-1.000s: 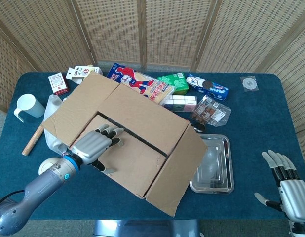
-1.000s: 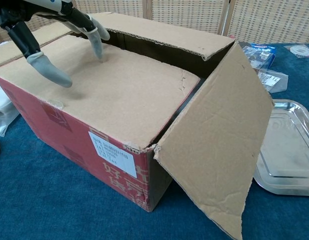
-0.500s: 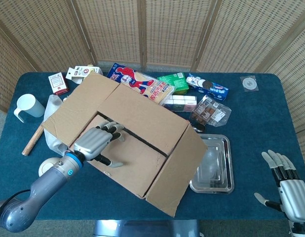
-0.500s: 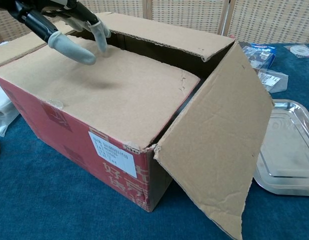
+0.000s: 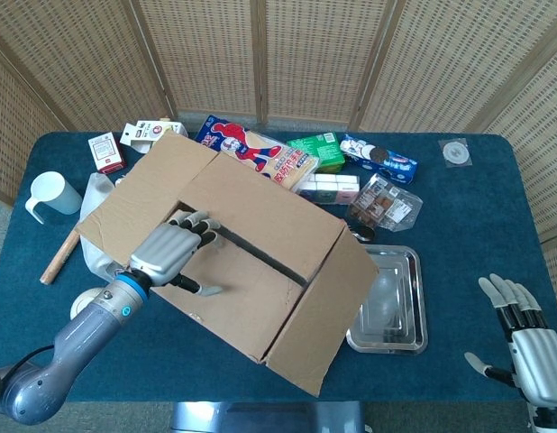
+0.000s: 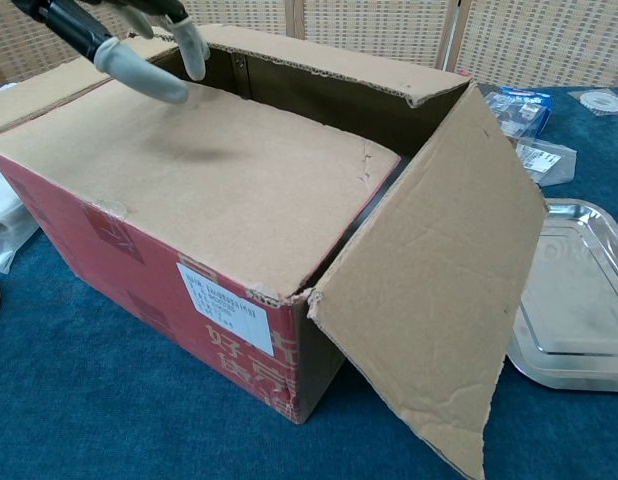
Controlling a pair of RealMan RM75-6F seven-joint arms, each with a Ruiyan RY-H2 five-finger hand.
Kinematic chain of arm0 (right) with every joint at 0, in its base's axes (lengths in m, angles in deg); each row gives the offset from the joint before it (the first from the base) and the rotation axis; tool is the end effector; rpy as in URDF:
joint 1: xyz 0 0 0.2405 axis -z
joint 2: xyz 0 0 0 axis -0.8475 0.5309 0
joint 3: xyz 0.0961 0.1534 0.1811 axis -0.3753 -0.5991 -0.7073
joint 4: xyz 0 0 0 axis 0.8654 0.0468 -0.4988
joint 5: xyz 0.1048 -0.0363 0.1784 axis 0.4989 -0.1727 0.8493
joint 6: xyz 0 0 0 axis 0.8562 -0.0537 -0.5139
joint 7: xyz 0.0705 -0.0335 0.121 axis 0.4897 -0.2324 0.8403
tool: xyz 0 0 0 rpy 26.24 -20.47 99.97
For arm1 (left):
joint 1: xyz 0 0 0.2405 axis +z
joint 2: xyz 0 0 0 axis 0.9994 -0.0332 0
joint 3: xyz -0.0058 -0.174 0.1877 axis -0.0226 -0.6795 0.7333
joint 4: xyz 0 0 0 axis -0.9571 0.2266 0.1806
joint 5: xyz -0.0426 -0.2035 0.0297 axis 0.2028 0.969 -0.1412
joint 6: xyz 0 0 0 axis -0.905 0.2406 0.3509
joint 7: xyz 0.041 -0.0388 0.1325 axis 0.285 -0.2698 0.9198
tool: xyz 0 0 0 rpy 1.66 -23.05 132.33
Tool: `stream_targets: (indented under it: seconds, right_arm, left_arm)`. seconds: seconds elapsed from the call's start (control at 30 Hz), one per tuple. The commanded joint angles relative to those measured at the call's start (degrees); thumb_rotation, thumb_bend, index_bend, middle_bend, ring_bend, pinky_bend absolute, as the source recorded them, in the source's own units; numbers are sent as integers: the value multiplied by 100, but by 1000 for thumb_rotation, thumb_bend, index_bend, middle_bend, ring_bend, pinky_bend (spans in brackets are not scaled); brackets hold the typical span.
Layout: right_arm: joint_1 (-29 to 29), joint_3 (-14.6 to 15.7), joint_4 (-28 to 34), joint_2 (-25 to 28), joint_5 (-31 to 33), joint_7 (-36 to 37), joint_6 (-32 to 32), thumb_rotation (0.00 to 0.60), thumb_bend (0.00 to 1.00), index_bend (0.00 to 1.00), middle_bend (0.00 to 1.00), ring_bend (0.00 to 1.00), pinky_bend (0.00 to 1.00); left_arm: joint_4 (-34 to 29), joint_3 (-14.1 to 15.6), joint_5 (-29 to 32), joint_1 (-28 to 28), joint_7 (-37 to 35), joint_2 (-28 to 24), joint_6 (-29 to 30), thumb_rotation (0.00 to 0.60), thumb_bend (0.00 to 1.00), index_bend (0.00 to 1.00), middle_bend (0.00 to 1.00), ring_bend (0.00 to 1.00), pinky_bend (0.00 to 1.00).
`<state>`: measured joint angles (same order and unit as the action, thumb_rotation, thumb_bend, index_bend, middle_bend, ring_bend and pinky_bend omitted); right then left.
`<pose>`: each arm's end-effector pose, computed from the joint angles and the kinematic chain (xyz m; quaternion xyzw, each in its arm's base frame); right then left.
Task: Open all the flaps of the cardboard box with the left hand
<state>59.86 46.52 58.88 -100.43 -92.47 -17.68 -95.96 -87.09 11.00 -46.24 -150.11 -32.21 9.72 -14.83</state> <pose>-0.2638 -0.1281 0.1828 0.5890 -0.4096 0.4537 0.5287 -0.0584 0.3062 0.1106 -0.7808 -0.3926 -0.3059 0.3778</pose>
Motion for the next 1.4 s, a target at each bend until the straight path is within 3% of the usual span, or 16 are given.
stream_targets:
  seconds: [0.03, 0.5, 0.9, 1.17, 1.4]
  right_arm:
    - [1, 0, 1, 1, -4, 1, -5, 600, 0, 0, 0, 0, 0]
    - [-12, -4, 0, -18, 23, -37, 35, 600, 0, 0, 0, 0, 0]
    - [-6, -9, -1, -7, 27, -15, 16, 600, 0, 0, 0, 0, 0]
    - [-6, 0, 1, -16, 9, -40, 20, 600, 0, 0, 0, 0, 0]
    - [-10, 0, 5, -31, 10, -83, 34, 600, 0, 0, 0, 0, 0]
  left_arm:
    - [16, -19, -11, 44, 29, 57, 83, 318, 0, 294, 90, 0, 96]
    - [139, -94, -53, 125, 326, 171, 465, 313, 0, 267, 35, 0, 91]
    - [30, 10, -109, 266, 334, 111, 340, 318, 0, 262, 78, 6, 139]
    - [-111, 159, -679, 640, -62, -218, 54, 322, 0, 262, 154, 108, 262]
    - [83, 187, -867, 786, -310, -245, -192, 317, 0, 262, 198, 148, 278]
